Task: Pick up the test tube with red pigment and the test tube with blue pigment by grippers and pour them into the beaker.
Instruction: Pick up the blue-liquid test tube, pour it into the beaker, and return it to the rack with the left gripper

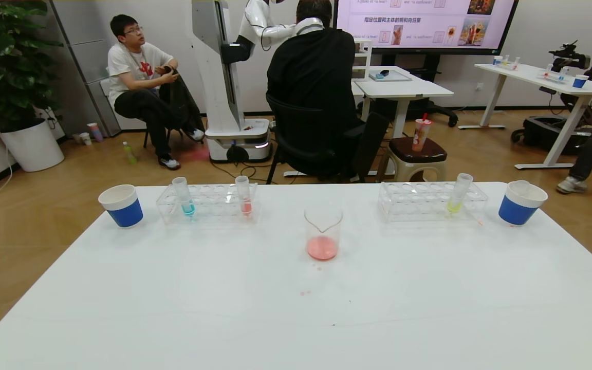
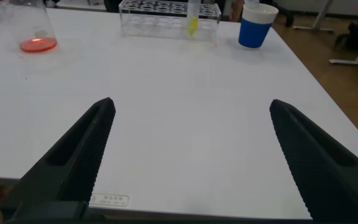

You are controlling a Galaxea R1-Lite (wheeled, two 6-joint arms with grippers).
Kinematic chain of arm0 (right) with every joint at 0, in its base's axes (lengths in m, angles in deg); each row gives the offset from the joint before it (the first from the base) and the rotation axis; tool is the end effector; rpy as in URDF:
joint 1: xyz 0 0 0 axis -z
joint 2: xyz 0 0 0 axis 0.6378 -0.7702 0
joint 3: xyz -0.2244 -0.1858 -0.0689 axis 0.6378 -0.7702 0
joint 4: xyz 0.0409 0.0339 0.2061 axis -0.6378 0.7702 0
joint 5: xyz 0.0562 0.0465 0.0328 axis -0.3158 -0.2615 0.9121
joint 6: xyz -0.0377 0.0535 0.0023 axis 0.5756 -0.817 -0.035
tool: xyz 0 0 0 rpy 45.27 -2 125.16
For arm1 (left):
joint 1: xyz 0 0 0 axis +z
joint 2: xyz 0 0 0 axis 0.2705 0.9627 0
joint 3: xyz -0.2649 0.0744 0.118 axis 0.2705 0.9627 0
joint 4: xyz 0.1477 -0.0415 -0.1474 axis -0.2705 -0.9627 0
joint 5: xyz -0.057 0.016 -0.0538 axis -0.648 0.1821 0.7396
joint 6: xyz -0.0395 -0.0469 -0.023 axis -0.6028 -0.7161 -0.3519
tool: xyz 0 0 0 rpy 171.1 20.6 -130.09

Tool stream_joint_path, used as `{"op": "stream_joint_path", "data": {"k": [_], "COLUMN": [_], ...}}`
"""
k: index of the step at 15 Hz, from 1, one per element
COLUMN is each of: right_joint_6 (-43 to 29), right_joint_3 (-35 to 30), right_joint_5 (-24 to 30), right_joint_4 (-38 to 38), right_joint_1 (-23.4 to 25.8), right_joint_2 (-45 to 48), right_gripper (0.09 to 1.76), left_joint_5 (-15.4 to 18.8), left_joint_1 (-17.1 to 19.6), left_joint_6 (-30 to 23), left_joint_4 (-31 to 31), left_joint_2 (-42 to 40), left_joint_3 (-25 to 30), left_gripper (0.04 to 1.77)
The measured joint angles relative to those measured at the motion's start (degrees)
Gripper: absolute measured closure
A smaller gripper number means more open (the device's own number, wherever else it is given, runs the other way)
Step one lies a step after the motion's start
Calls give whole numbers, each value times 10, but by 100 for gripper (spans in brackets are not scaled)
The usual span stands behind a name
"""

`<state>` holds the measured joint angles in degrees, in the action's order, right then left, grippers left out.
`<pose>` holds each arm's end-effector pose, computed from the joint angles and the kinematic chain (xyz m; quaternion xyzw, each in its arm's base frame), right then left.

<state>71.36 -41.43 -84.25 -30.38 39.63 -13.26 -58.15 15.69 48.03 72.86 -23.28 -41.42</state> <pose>0.0450 0.0010 0.0753 -0.0171 0.0008 0.0074 0.9998 0.0449 -0.0004 0.0749 0.0116 0.0011 -0.0029 0.9999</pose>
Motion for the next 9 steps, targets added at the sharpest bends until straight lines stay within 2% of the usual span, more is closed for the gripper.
{"op": "stream_joint_path", "data": {"k": [9], "right_joint_6": [-3], "right_joint_3": [0], "right_joint_5": [0], "right_joint_4": [-1], "right_joint_1": [0], "right_joint_2": [0], "right_gripper": [11], "left_joint_5": [-1], "left_joint_1": [0], "left_joint_6": [1], "left_joint_4": [-1], "left_joint_2": [0], "left_joint_3": [0], "left_gripper": [6]}}
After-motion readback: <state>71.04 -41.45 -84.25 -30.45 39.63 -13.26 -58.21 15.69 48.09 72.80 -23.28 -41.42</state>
